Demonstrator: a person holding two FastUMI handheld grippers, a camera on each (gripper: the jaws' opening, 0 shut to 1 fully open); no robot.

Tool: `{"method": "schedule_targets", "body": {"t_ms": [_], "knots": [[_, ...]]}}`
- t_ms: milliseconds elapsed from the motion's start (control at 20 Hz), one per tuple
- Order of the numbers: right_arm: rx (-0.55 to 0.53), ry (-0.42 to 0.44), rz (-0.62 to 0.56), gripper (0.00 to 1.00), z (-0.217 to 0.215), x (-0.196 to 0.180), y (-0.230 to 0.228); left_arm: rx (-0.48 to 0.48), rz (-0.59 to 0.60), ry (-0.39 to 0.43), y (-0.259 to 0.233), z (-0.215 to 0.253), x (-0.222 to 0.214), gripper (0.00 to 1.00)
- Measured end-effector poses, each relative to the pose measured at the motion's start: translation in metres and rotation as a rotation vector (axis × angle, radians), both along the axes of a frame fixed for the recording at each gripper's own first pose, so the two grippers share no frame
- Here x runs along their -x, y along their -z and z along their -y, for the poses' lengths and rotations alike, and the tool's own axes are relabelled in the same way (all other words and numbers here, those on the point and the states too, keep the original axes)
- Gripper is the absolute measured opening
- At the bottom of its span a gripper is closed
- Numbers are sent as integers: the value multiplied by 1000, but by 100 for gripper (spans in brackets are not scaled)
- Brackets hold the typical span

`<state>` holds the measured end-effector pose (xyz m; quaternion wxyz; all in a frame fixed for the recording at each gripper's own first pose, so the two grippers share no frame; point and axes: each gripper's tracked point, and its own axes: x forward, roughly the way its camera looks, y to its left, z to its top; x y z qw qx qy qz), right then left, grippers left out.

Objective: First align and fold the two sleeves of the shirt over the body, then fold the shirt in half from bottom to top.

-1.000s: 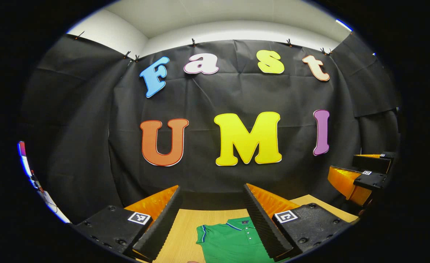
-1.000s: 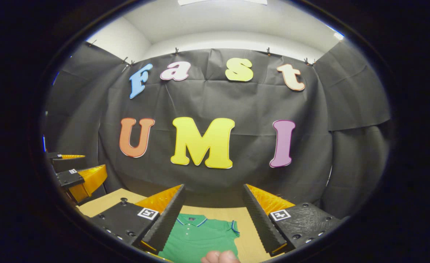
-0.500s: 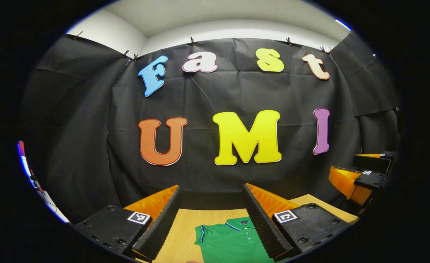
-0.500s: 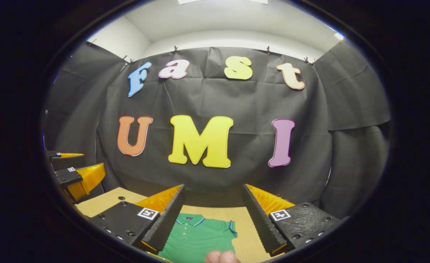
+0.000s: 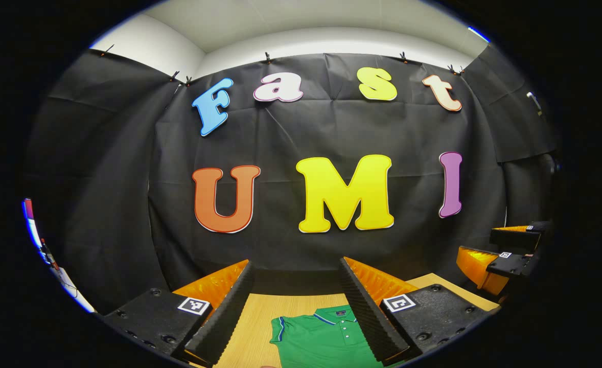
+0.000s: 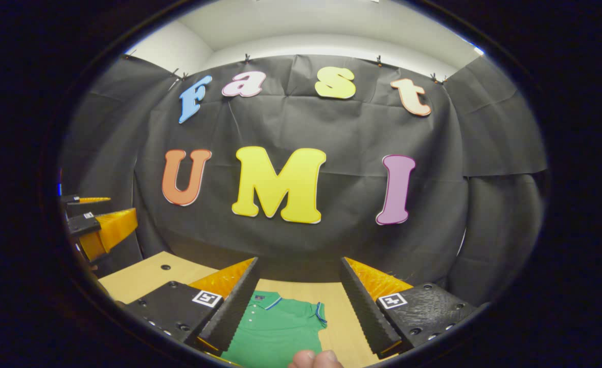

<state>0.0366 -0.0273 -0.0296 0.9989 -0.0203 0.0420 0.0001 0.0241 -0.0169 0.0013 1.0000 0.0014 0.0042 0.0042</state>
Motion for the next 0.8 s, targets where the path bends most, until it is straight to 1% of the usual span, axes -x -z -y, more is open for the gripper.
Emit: {"method": "schedule_targets", "body": {"t_ms": [50, 100, 150, 200, 350, 400, 450, 500, 550, 700, 800], "knots": [[4, -1, -9, 95, 3, -3, 5, -1, 1, -4, 0, 0, 0, 100], [8, -5, -15, 95, 7, -7, 10, -1, 3, -7, -1, 0, -1, 100], [11, -7, -22, 97, 10, -11, 16, -1, 4, -12, -1, 2, -2, 100], [11, -11, -32, 95, 13, -15, 23, 1, 6, -20, -1, 1, -4, 100], [8, -31, -79, 95, 29, -35, 53, -1, -1, -44, 1, 2, -9, 100], [14, -38, -97, 98, 34, -43, 63, -3, -2, -52, 1, 2, -9, 100], [25, -40, -114, 95, 40, -53, 75, -6, 1, -57, 0, 3, -11, 100], [33, -43, -136, 93, 46, -64, 87, -9, 1, -61, -2, 4, -12, 100], [40, -48, -159, 95, 51, -75, 101, -14, 0, -65, -1, 6, -14, 100], [48, -72, -252, 95, 68, -104, 150, -30, -4, -78, -2, 13, -20, 100], [33, -86, -321, 99, 76, -121, 182, -30, -5, -97, -2, 14, -23, 100]]}}
